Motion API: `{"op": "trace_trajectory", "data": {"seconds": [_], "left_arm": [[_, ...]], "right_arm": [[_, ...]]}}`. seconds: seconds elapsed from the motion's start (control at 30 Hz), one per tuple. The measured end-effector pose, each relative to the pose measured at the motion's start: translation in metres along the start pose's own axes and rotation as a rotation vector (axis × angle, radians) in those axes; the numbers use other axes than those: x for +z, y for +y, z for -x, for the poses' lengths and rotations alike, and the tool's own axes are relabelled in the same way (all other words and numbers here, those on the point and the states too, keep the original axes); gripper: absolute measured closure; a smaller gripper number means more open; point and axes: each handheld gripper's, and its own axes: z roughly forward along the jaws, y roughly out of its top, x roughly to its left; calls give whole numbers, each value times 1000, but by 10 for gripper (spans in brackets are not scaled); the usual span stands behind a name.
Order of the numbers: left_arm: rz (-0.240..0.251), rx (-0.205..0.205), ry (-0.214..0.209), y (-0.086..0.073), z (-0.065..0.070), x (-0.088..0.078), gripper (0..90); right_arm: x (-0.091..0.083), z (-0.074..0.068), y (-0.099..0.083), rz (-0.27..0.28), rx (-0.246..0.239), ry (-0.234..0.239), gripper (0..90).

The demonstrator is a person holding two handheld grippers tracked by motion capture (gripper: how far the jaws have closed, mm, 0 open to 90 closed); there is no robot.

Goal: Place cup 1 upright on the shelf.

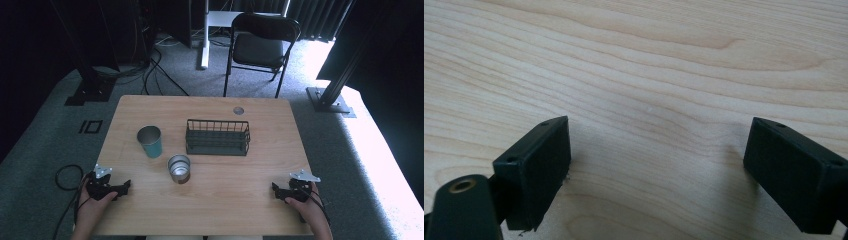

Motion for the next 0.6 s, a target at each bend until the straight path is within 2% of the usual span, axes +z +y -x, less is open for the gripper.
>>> {"op": "trace_trajectory", "data": {"seconds": [0.6], "left_arm": [[0, 0, 0, 0, 0, 0, 10]], "right_arm": [[-2, 1, -1, 4, 6, 9, 115]]}}
